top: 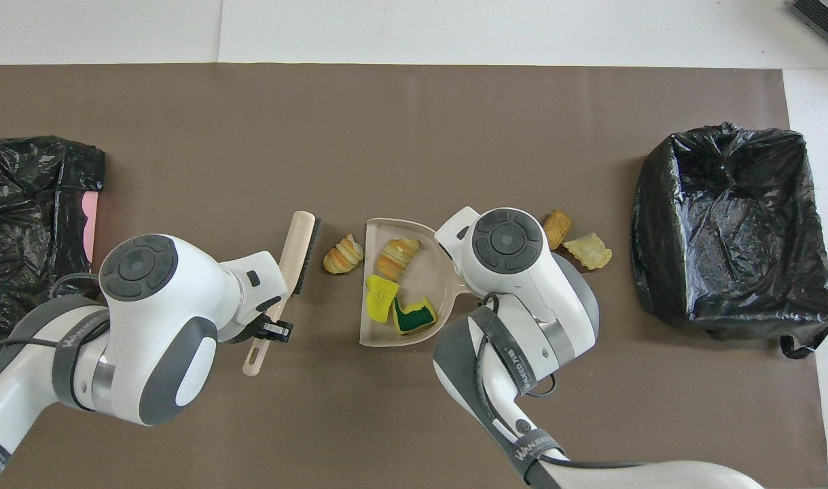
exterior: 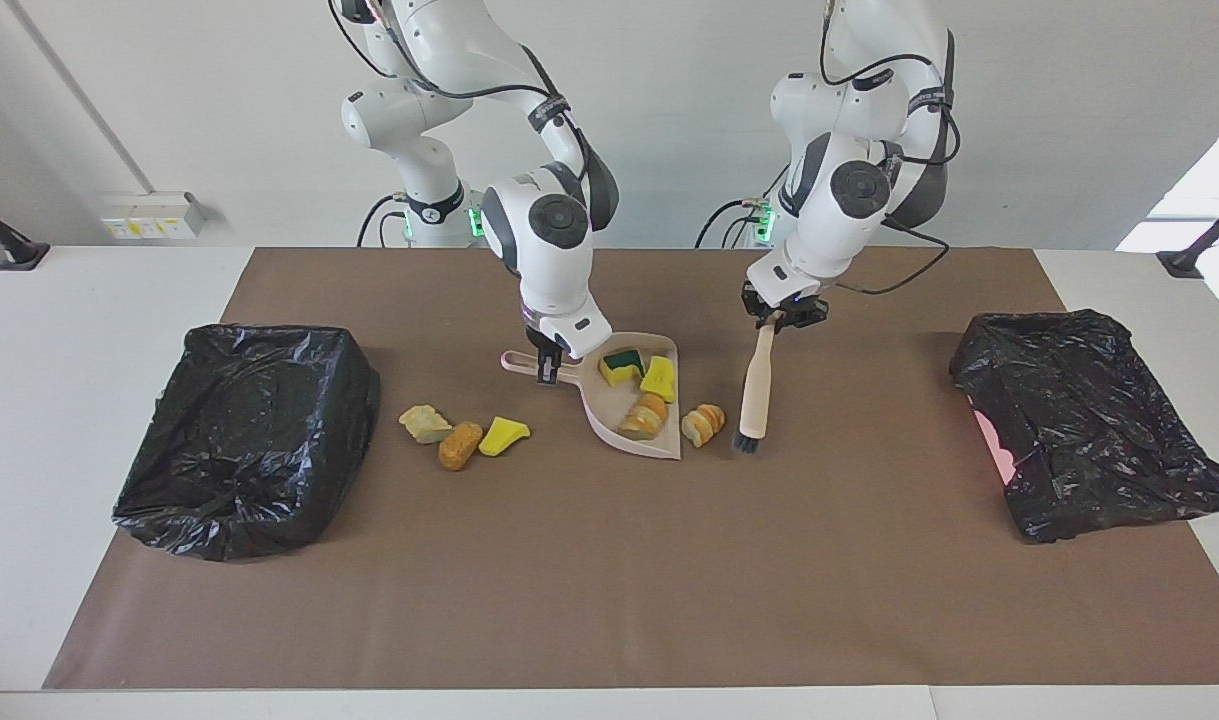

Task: Sweep and dump trash in bin
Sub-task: 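Brush the remaining bread and sponge into the dustpan with the left gripper, then carry the loaded dustpan with the right gripper over the nearer black bag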

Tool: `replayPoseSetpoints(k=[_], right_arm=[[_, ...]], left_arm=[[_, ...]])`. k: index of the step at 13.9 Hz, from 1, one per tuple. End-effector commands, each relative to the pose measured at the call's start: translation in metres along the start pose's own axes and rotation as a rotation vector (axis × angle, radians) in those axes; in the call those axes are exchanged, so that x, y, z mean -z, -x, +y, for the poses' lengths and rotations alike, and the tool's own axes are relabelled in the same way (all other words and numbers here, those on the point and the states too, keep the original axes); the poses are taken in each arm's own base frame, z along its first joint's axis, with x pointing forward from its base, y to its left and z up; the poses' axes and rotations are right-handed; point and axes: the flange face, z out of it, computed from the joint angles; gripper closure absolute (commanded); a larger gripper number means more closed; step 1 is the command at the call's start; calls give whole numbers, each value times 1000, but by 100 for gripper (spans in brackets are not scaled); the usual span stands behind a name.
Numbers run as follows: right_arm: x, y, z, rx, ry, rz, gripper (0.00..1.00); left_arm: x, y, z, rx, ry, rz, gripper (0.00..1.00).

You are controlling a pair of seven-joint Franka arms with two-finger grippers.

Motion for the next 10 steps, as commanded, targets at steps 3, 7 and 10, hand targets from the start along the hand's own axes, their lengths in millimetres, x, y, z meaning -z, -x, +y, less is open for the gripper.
replayPoseSetpoints(k=[3, 7, 10], right_arm=[[-3, 2, -1, 27, 11, -11, 100], [-2, 3, 0, 26, 13, -10, 100], [-2, 2, -1, 27, 14, -9, 100]], left_arm=[[-19, 6, 12, -62, -30, -39, 100], [-22, 18, 74, -142, 7, -45, 100], [-20, 22, 99, -141, 33, -36, 100]])
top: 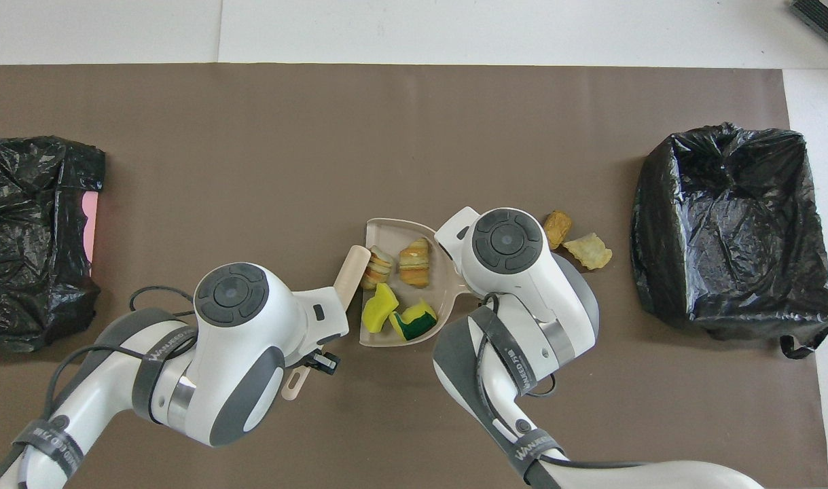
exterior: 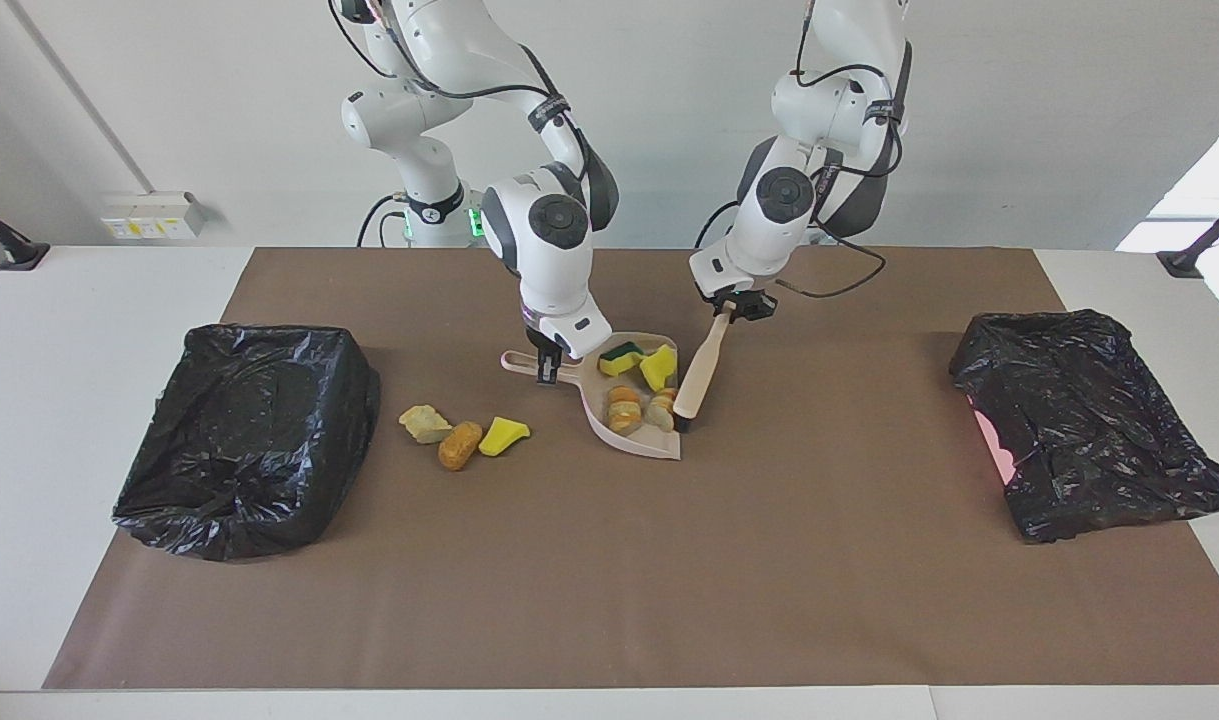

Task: Sweep and dump trash in bin
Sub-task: 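Carry the loaded dustpan with the right gripper over the nearer black bag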

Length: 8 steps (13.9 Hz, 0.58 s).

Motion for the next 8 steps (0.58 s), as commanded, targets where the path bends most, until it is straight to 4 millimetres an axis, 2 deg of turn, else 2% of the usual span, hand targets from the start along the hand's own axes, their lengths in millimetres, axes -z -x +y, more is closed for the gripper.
replayPoseSetpoints(k=[1, 4, 6, 8], right_arm=[[-2, 3, 0, 26, 13, -10, 100], [-2, 4, 0, 24, 12, -11, 100], [1, 7, 3, 16, 7, -10, 100], [12, 24, 11, -6, 7, 0, 100]], left_arm=[[7, 6, 10, 35, 15, 21, 100], [8, 3, -5, 59, 15, 19, 100], [15, -1, -39, 125, 16, 26, 100], [13, 0, -45, 150, 9, 22, 100]])
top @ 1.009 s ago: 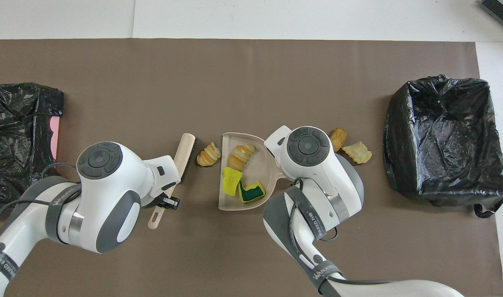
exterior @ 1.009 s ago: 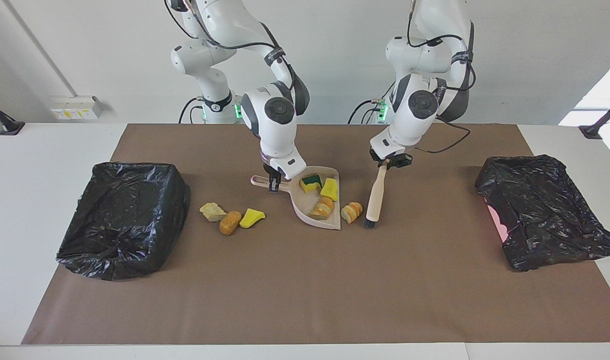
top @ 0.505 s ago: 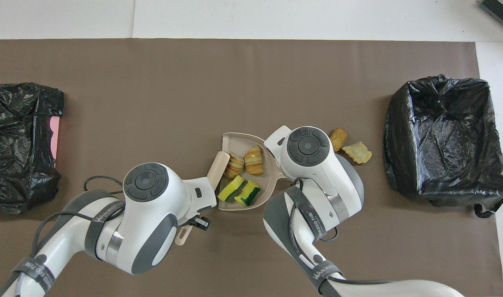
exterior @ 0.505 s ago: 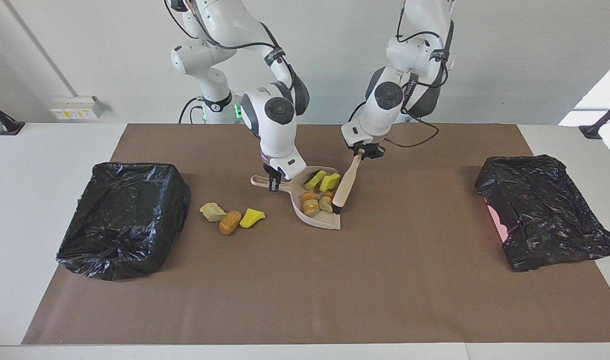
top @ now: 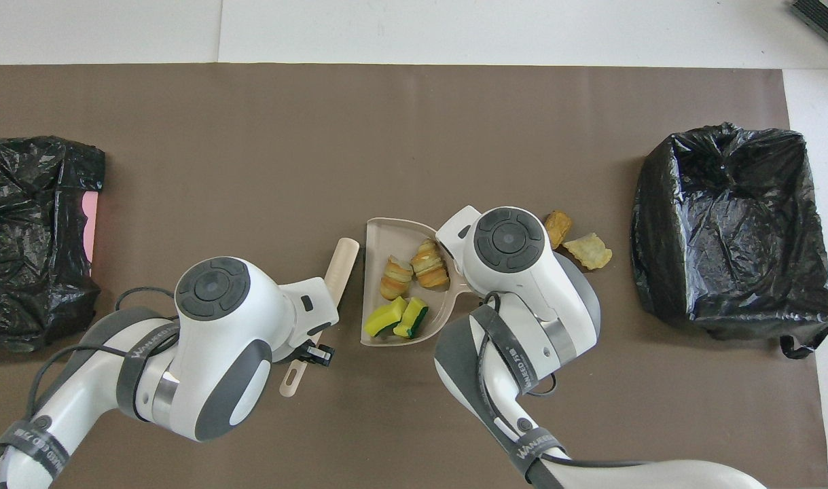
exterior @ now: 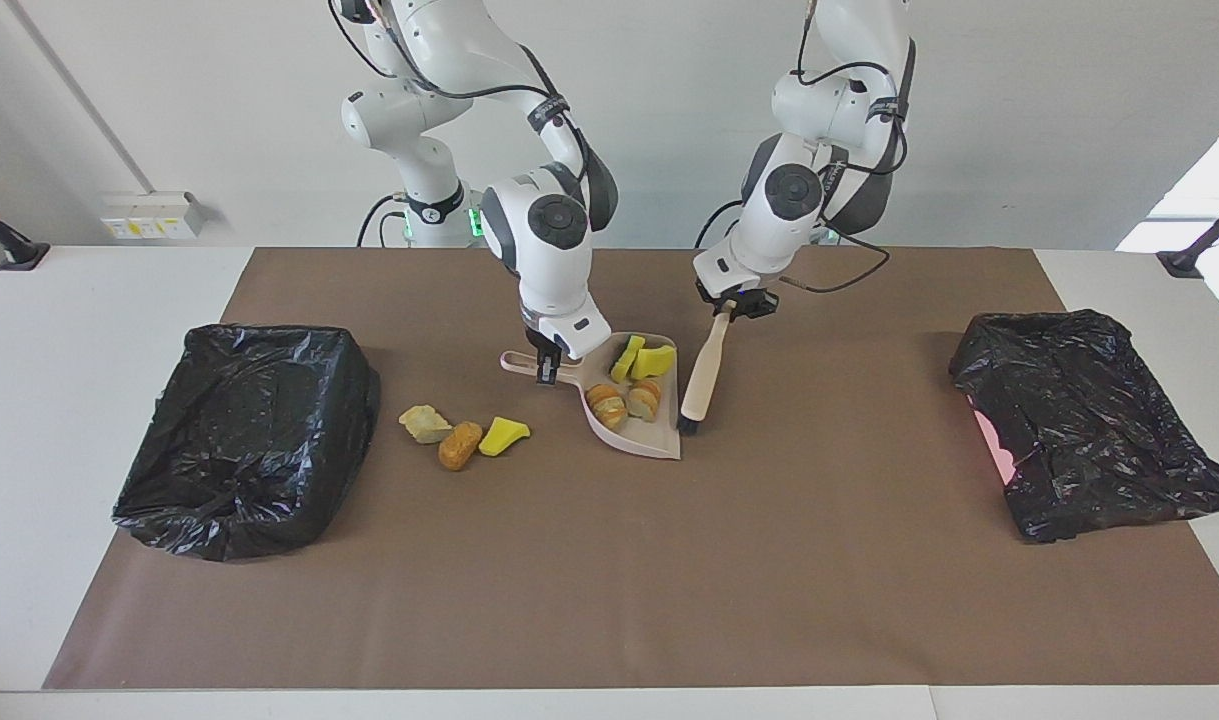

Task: Sweep and dump trash in bin
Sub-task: 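Carry the loaded dustpan with the right gripper over the nearer black bag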

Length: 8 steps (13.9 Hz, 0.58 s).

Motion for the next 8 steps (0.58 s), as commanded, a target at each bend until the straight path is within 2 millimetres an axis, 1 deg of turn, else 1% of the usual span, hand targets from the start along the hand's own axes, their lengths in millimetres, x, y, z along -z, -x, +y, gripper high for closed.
replayPoseSetpoints(k=[1, 2, 4, 6, 7, 8], right_arm=[[17, 27, 10, -7, -3, 2, 100], [25, 36, 12, -21, -2, 10, 100], [46, 63, 20, -50, -4, 26, 100], [73, 97, 30, -72, -33, 56, 100], [84, 116, 38, -89, -45, 73, 100], [94, 136, 45, -97, -56, 86, 100]], left_arm=[[3, 1, -9, 48, -37, 5, 100], [1, 2, -5, 72, -67, 7, 100], [2, 3, 3, 121, -87, 16, 100], [-4, 13, 37, 177, -100, 19, 100], [-5, 22, 54, 220, -106, 28, 100], [-11, 33, 73, 242, -113, 29, 100]])
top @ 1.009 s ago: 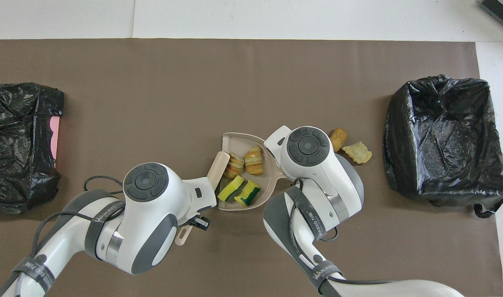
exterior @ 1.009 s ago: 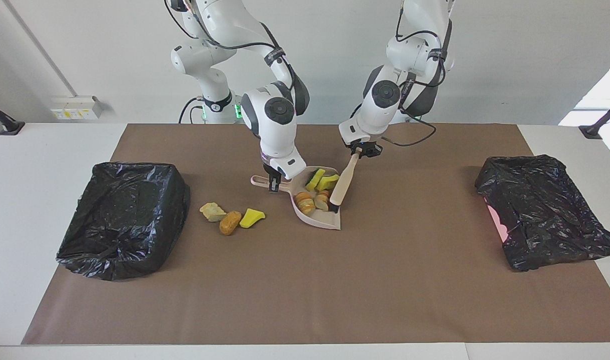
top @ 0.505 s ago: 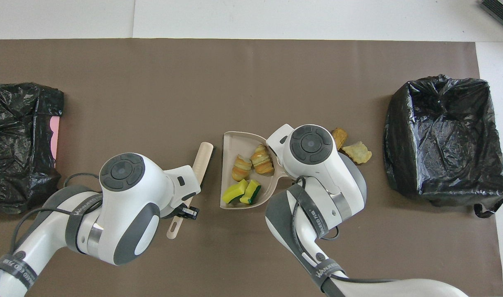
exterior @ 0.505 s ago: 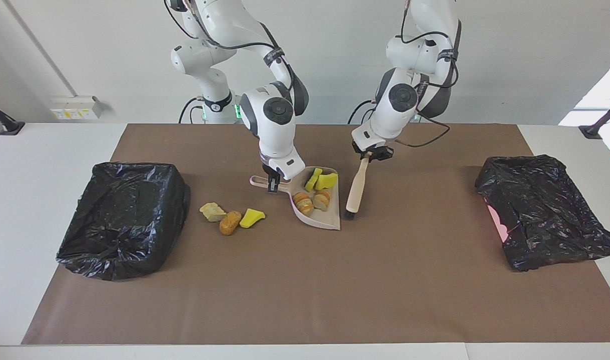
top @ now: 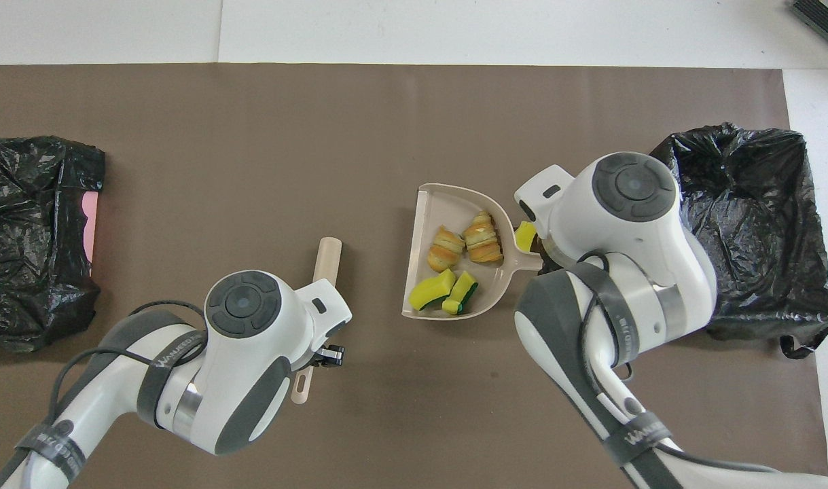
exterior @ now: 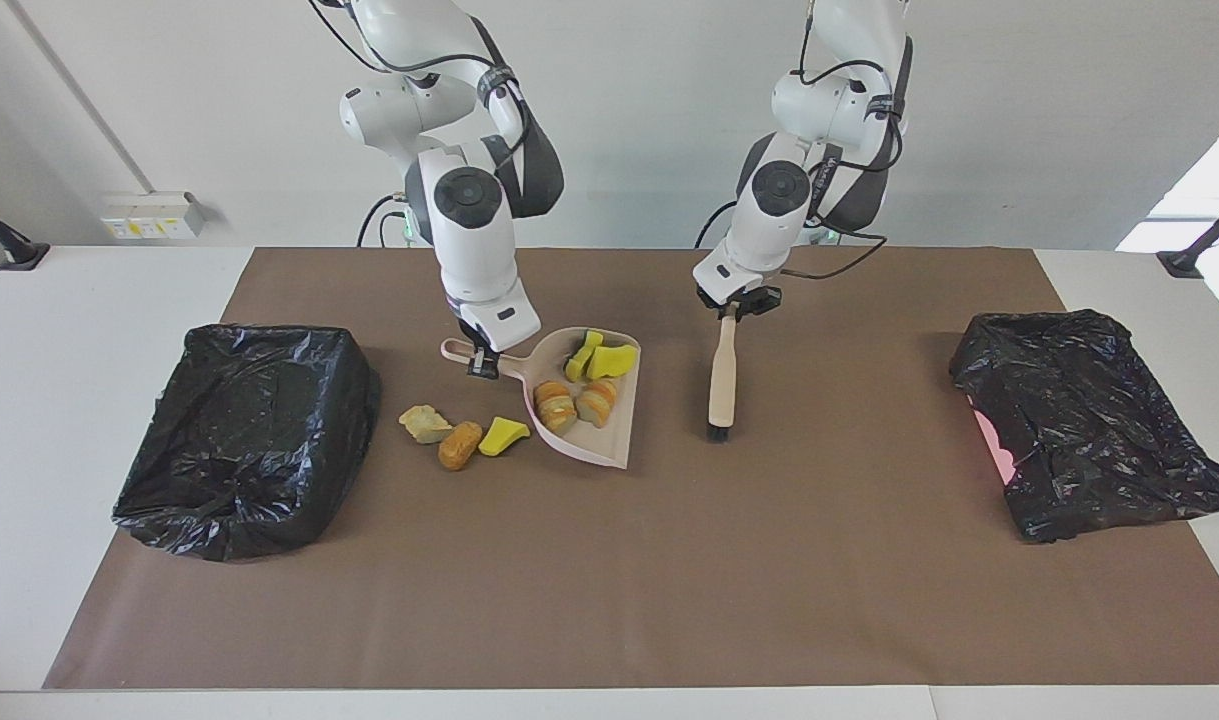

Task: Sweep and dump trash in bin
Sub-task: 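Carry the loaded dustpan with the right gripper over the nearer black bag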

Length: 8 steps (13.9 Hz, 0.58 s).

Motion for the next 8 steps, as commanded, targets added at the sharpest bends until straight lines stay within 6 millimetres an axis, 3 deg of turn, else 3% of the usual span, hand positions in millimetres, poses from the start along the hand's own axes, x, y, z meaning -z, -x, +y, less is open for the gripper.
replayPoseSetpoints(k=[1, 5, 8], right_arm=[[38, 47, 19, -9, -31, 66, 100], [70, 150, 47, -61, -70, 88, 100], [75, 251, 68, -87, -75, 100, 100]], left_arm=[[-1, 46, 41, 72, -31, 29, 100], [-15, 109, 88, 218, -45, 40, 100], [-38, 151, 125, 245, 12, 87, 100]])
